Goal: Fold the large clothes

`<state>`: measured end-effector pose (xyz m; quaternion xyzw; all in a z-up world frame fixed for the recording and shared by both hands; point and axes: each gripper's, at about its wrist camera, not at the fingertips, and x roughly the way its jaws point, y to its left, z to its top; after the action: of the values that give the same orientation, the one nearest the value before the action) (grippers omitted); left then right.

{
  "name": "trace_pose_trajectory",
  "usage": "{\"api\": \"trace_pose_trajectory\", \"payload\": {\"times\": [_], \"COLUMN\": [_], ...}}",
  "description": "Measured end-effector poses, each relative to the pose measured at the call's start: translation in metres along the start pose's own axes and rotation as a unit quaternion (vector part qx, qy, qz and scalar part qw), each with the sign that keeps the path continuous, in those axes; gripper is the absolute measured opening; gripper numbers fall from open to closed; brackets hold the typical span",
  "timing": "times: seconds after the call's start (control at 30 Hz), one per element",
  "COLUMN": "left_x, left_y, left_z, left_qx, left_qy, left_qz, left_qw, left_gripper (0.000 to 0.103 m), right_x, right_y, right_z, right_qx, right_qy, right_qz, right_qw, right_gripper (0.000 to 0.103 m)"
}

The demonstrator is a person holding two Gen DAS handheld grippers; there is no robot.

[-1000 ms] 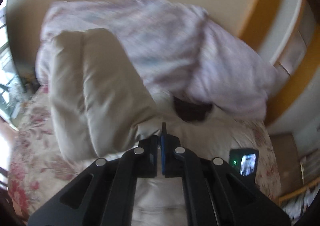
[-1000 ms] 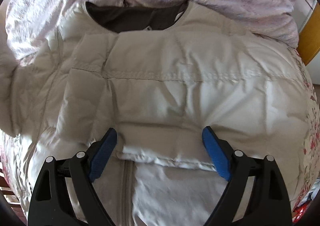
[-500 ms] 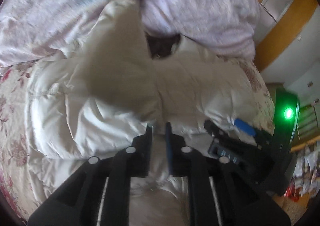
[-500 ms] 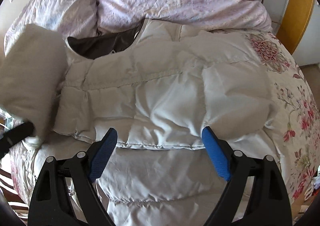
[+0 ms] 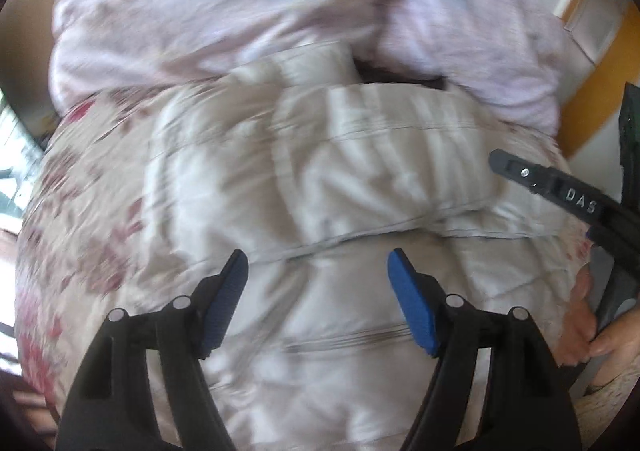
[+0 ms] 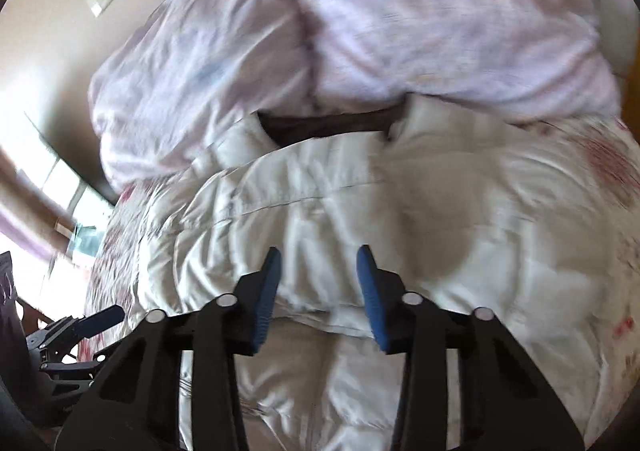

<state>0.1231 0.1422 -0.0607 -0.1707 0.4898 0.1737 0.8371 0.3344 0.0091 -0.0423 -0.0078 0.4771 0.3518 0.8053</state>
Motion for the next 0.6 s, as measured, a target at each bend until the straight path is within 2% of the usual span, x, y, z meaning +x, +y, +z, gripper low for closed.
{"api": "trace_pose_trajectory", "payload": {"times": [0.1,0.17,0.33,0.47,0.6], "left_x": [0.000,-0.002,-0.001,0.003,0.006], "left_y": [0.022,0.035,0.050,0.053,0.054], "left_z": [-0.010,-0.017,-0.028,-0.030,-0.034], "left_qx": [-0.018,-0.020,-0.025,-0.017,-0.011], "left_qy": [0.001,0.003,0.014,0.020,0.024], "left_qz": [0.036,0.058,0.078,0.090,0.096], "left_qw": [0.9992,0.9981,0.9966,0.9956,0.9950], "left_gripper": [0.077,0.078,0.081,0.082,0.083], "right_x": [0.028,0.043,0.077,0.089,0.092], "right_y": [0.013,0.016,0.002,0.003,-0.001], "right_z": [0.004,0.004,-0.010,-0.016,-0.019], "right_qx": [-0.016,-0.020,-0.007,-0.027,-0.018], "right_qy": [0.027,0.043,0.105,0.115,0.109], "right_qz": [0.000,-0.015,-0.061,-0.089,-0.084], "right_qw": [1.000,0.999,0.993,0.989,0.990], "right_gripper": [0.036,0.036,0.035,0.035,0.035]}}
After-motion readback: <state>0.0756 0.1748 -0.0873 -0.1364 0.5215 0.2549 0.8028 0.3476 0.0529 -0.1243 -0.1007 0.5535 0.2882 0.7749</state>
